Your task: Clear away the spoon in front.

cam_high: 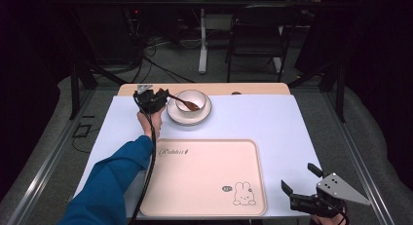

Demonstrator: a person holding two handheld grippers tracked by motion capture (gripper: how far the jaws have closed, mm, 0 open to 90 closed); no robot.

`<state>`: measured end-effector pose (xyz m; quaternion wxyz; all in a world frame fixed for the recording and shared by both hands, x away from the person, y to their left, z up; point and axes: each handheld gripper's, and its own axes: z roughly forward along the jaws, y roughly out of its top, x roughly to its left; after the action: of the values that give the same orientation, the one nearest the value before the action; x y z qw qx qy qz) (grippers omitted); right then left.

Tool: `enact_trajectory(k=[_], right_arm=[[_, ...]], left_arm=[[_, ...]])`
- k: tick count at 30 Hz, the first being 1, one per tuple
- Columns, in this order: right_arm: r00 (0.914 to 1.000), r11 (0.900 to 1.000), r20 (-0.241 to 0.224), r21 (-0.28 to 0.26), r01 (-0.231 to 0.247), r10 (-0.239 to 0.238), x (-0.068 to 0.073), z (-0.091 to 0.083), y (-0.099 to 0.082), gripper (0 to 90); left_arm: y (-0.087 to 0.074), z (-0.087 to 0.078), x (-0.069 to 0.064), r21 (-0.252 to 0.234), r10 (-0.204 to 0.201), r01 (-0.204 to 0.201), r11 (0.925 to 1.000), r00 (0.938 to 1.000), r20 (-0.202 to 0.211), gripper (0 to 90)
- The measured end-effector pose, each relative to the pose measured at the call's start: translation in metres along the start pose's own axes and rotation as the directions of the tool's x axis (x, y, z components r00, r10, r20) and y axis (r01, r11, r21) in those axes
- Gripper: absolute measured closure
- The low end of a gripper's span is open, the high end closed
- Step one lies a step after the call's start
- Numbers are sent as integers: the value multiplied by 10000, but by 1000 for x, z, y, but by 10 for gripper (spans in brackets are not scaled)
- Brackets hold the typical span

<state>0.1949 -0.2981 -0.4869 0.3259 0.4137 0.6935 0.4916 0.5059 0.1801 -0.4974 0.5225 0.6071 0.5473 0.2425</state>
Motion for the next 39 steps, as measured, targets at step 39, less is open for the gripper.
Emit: enact_trajectory(k=[39], right_arm=[[10000,10000,6,-41,57,-57,0,0,0,10]], left_arm=[[46,-47,-3,-380,1260,-1204,9920,9622,2415,844]])
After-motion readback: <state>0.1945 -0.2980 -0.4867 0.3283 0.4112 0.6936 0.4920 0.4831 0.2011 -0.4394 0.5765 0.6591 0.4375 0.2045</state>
